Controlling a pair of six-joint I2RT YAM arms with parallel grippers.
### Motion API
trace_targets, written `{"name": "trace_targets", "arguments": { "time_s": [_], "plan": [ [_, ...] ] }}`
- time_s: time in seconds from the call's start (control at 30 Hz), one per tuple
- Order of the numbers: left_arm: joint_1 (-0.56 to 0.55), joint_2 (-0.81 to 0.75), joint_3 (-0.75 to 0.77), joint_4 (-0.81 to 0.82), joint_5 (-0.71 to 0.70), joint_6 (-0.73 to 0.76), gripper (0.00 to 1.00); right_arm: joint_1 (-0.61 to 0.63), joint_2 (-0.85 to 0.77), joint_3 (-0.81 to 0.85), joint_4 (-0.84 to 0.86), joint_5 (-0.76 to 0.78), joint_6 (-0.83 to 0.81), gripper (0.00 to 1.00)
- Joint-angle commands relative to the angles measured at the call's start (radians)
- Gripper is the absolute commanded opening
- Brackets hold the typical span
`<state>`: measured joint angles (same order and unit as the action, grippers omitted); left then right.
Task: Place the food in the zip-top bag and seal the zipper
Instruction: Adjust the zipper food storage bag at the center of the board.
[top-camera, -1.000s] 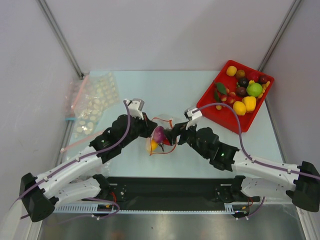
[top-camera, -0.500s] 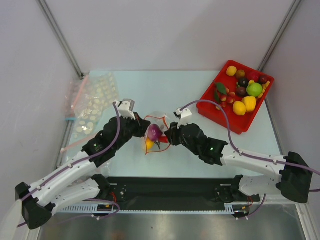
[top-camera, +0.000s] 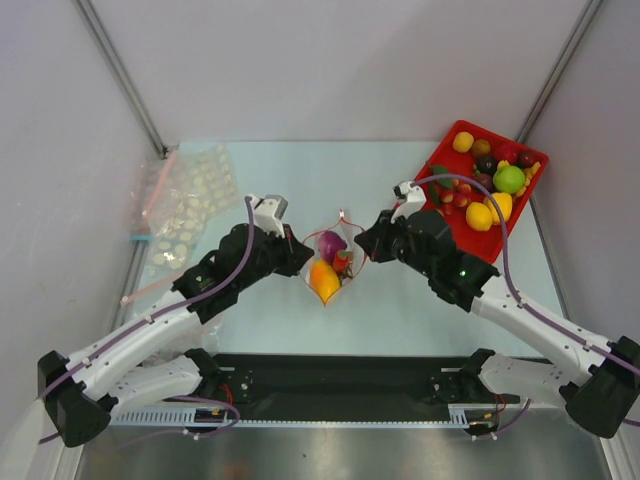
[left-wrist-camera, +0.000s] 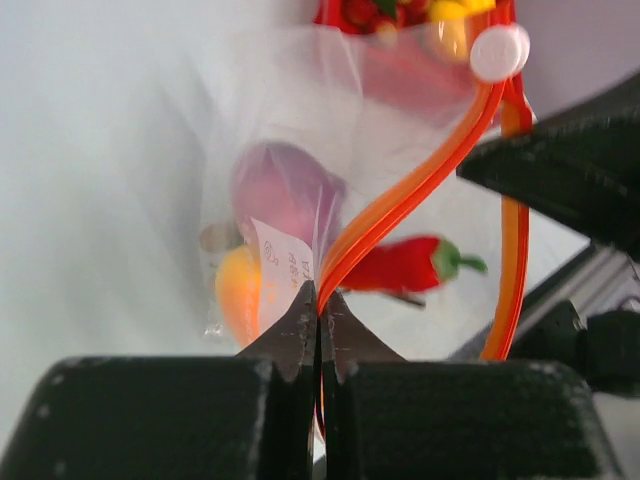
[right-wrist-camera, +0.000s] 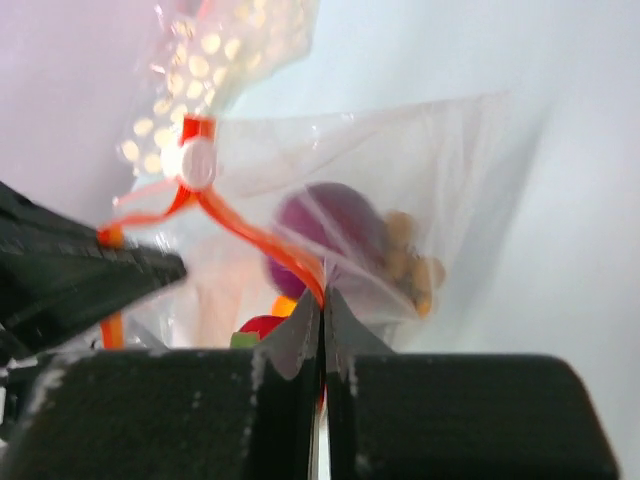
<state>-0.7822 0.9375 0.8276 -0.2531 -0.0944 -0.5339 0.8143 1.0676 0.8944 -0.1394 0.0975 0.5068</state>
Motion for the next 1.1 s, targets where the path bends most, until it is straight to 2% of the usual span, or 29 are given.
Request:
{"name": "trace_targets", "arguments": {
  "time_s": [0.0, 0.1, 0.27, 0.5, 0.63, 0.73, 0.77, 0.83, 0.87, 1.07],
  "plan": [
    [0.003, 0.035, 0.050, 0.006, 0.157, -0.020, 0.00, -0.070, -0.015, 0.054, -0.068, -0.211, 0.022, 0.00],
    [-0.003, 0.067, 0.064, 0.006, 0.211, -0.021, 0.00, -0.115, -0.003, 0.061, -0.081, -0.260, 0.027, 0.00],
    [-0.008, 0.035, 0.051, 0.018, 0.185, -0.023, 0.00, -0.121, -0.026, 0.032, -0.049, -0.239, 0.030, 0.00],
    [-0.009, -0.034, 0.018, 0.066, 0.171, -0.024, 0.01, -0.119, -0.057, -0.045, 0.092, -0.292, 0.001, 0.01],
    [-0.009, -0.031, -0.001, 0.078, 0.137, -0.032, 0.00, -0.119, -0.055, -0.035, 0.080, -0.305, -0.039, 0.17],
    [-0.009, -0.019, -0.077, 0.182, 0.113, -0.078, 0.00, -0.119, -0.069, -0.054, 0.098, -0.286, -0.054, 0.30],
    [-0.009, -0.014, -0.094, 0.214, 0.102, -0.087, 0.00, -0.119, -0.070, -0.057, 0.096, -0.269, -0.060, 0.39],
    [-0.009, 0.003, -0.122, 0.249, 0.097, -0.103, 0.00, -0.121, -0.080, -0.057, 0.087, -0.239, -0.077, 0.49],
    [-0.009, 0.006, -0.125, 0.250, 0.041, -0.103, 0.00, -0.121, -0.084, -0.058, 0.083, -0.196, -0.082, 0.54],
    [-0.009, -0.029, -0.139, 0.261, -0.071, -0.061, 0.00, -0.132, -0.201, -0.112, 0.098, -0.006, -0.119, 0.60]
  ]
}}
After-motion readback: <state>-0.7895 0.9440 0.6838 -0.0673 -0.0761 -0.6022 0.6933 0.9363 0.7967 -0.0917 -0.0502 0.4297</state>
